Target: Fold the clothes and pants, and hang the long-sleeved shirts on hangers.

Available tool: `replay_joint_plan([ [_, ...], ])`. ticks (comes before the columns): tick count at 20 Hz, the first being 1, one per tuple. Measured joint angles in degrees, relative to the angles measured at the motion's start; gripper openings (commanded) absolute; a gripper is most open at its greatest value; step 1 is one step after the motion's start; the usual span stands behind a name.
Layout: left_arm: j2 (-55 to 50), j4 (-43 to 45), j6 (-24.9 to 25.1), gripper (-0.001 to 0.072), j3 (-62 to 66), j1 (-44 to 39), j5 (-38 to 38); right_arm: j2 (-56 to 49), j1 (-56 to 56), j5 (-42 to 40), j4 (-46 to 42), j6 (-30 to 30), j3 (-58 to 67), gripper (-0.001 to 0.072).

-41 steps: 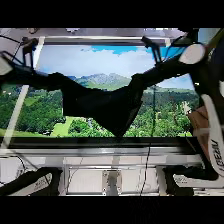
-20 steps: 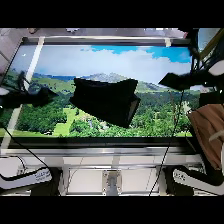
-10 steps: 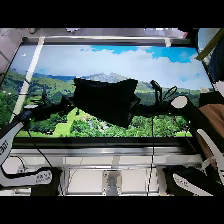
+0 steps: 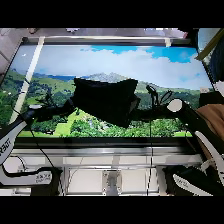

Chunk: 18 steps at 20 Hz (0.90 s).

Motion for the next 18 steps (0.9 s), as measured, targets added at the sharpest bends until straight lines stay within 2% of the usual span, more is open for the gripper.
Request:
replay_joint_plan([
  [3,-0.2,0.6,-0.6,0.048,0.0,-1.1,1.4,0.0,2.6,-1.0,0.1,2.5,-0.7,0.0553],
  [8,-1.7,-1.4,-0.9,0.0464,0.1,-6.1,7.8,0.0,11.7,-11.4,0.8,8.6,-2.9,0.0553],
  [9,-2.2,-2.3,-0.9,0.0404,0.2,-7.1,9.1,0.0,13.3,-13.0,1.3,9.4,-3.0,0.0553],
  [11,-3.1,-3.7,-0.9,0.0033,0.2,-8.7,12.0,0.0,16.2,-15.6,2.1,10.5,-3.3,0.0552],
  [15,-3.6,-5.0,-0.9,0.0037,1.0,-9.8,13.7,0.0,18.9,-19.0,2.9,13.1,-3.4,0.0553],
  [18,-1.9,-5.4,-0.9,0.0037,1.4,-9.9,12.1,0.0,19.6,-22.8,3.2,19.1,-3.5,0.0554],
])
